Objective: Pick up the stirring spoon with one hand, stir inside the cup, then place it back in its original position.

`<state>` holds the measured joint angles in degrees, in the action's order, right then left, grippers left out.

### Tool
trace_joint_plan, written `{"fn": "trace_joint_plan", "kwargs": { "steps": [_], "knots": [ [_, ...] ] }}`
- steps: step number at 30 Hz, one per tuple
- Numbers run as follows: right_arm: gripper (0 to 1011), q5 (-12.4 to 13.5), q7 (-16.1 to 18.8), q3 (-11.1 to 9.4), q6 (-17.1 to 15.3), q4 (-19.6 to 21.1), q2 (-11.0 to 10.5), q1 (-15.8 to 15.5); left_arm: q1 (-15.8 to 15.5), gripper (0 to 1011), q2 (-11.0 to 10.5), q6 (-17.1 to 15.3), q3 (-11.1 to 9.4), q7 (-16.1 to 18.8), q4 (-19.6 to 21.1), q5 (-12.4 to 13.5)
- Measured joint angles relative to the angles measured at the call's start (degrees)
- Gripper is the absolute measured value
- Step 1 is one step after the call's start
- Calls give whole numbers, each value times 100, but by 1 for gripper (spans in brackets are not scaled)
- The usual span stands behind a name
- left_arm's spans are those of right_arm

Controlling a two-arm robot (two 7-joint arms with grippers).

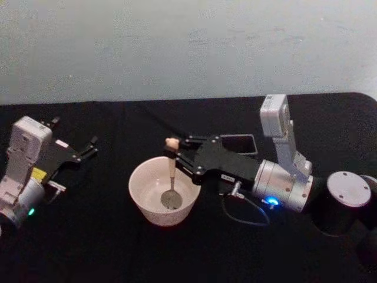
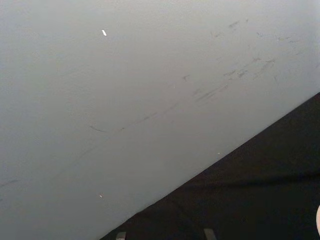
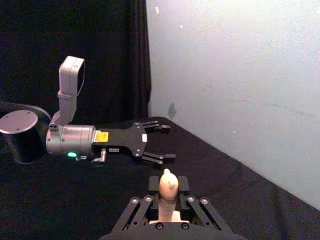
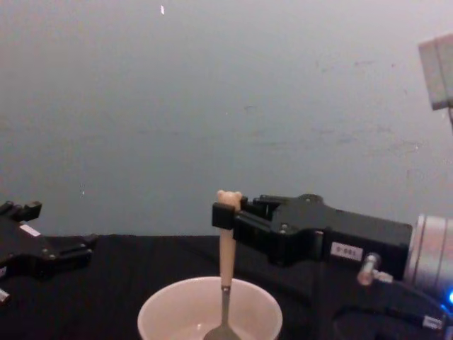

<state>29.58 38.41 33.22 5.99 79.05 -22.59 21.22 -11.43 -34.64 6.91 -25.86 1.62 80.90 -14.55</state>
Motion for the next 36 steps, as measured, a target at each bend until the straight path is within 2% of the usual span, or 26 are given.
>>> {"fn": "trace_joint_plan", "kwargs": {
  "steps": [17, 29, 36],
  "knots": [
    [214, -141, 74, 215, -15, -401, 363, 217, 0, 1001, 0, 0, 0, 0, 0, 0],
    [214, -256, -46, 227, 46, -907, 694, 498, 0, 1001, 0, 0, 0, 0, 0, 0],
    [214, -368, -149, 150, 93, -1088, 749, 597, 0, 1001, 0, 0, 0, 0, 0, 0]
  ]
}}
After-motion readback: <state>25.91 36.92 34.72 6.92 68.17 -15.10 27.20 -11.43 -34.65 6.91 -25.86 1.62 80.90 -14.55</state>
